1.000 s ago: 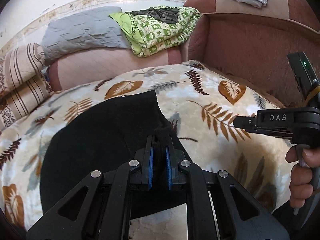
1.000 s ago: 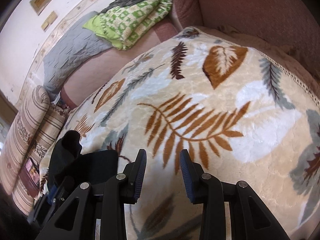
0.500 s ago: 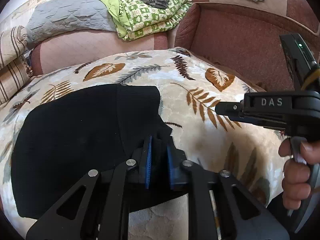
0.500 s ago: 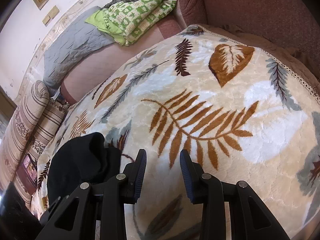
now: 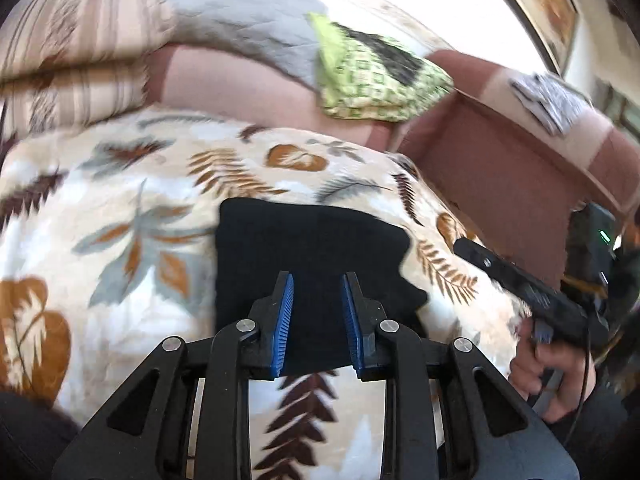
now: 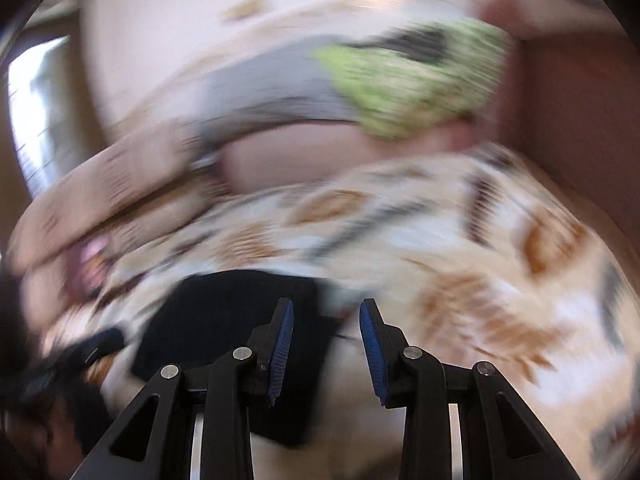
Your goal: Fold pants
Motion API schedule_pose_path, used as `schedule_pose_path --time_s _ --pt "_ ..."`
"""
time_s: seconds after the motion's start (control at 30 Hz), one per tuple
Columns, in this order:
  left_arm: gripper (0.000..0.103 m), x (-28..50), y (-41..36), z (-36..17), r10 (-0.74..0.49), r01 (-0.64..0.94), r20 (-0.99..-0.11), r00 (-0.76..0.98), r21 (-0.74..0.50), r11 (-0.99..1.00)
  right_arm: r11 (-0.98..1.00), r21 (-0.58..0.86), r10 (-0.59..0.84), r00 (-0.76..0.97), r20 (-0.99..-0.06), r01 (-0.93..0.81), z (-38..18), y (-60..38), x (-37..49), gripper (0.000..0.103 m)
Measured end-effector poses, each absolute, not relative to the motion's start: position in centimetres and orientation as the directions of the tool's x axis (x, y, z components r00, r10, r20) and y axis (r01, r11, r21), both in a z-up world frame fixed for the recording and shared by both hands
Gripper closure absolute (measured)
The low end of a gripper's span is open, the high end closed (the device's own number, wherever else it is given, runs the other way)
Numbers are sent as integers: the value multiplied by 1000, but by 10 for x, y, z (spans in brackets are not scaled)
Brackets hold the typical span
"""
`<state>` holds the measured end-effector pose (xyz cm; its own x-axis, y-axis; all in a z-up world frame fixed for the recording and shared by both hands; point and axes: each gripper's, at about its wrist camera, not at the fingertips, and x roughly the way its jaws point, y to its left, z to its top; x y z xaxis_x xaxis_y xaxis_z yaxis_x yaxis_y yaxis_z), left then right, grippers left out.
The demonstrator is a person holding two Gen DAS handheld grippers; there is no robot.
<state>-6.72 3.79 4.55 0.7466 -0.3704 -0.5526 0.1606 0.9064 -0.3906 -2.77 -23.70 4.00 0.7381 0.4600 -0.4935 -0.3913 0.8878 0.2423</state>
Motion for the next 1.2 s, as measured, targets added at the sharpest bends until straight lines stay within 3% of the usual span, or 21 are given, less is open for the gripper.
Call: schedule_pose_path --time_s 0.1,0.2,0.43,0.53,0.67,0.73,0.8,0.87,0.93,1.0,1.2 --pt "80 -54 43 19 -410 117 -607 681 -462 879 847 139 503 689 -522 -513 35 -193 -33 70" --pt "81 -42 41 -6 -443 85 -644 624 -507 858 857 136 425 533 -732 -496 -12 -172 -9 69" --pt "81 -44 44 7 -456 102 -637 622 -511 853 848 198 477 545 -690 -492 -16 -189 -12 70" --pt "80 -36 54 35 -451 133 -589 671 -503 854 850 177 473 572 -670 -496 0 -191 -16 70" --pt "80 9 61 52 -456 171 -574 680 -481 860 861 157 490 706 -512 -484 39 -194 -6 70" --pt "80 39 61 45 -456 151 -595 662 -489 859 865 155 488 730 -479 -477 43 -187 11 70" --pt "81 64 62 21 -488 114 -633 601 -537 836 865 141 483 724 -492 -481 37 -174 28 70" --pt "81 74 61 -8 -476 62 -688 547 -534 843 876 111 436 675 -595 -469 11 -158 50 70" --pt "82 72 64 -15 -488 54 -672 556 -557 829 898 140 383 583 -717 -417 -31 -153 66 69" --pt "82 71 63 -13 -483 57 -675 558 -549 834 895 217 424 595 -683 -389 -30 -166 67 69" --pt "82 55 70 -1 -480 77 -632 608 -556 828 882 243 458 613 -644 -404 -19 -177 58 69"
